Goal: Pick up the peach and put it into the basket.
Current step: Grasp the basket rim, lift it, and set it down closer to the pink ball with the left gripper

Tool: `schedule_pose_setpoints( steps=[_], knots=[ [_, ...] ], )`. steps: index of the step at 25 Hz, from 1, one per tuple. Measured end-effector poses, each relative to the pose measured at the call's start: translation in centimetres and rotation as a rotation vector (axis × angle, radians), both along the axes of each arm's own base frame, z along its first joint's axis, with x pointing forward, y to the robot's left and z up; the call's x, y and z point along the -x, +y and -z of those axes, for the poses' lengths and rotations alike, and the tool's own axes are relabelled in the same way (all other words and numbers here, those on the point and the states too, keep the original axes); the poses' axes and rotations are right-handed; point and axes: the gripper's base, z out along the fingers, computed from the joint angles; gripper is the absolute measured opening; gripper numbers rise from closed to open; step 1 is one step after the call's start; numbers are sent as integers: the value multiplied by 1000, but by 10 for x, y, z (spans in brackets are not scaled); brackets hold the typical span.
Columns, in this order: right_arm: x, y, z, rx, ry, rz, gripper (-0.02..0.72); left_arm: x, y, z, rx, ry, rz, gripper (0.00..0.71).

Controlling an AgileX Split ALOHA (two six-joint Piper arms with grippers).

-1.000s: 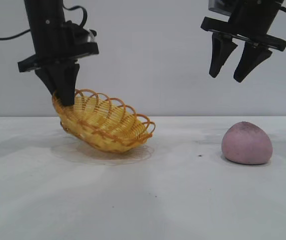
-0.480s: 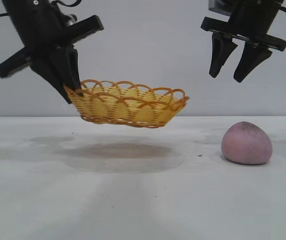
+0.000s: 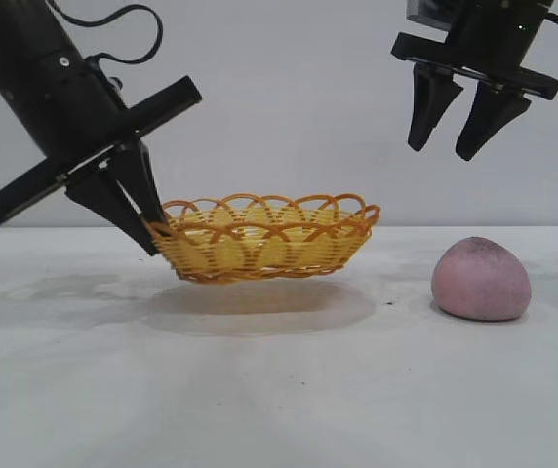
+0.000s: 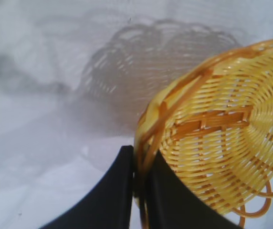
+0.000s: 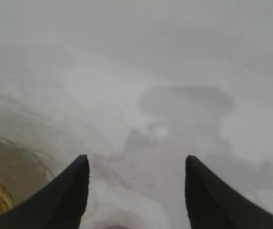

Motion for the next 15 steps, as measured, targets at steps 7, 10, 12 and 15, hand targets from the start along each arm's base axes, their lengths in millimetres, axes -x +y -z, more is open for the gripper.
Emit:
schedule_pose_setpoints(
  steps=[7,10,12,15],
  knots=[
    [0,0,0,-1,0,0,370,-2,-1,12,7,26,-20,0],
    [0,0,0,-1,0,0,370,-2,-1,12,6,24,-17,67],
    [0,0,0,-1,0,0,370,-2,-1,12,7,24,-18,67],
    [0,0,0,-1,0,0,370,-2,-2,12,13,24,-21,168]
  ],
)
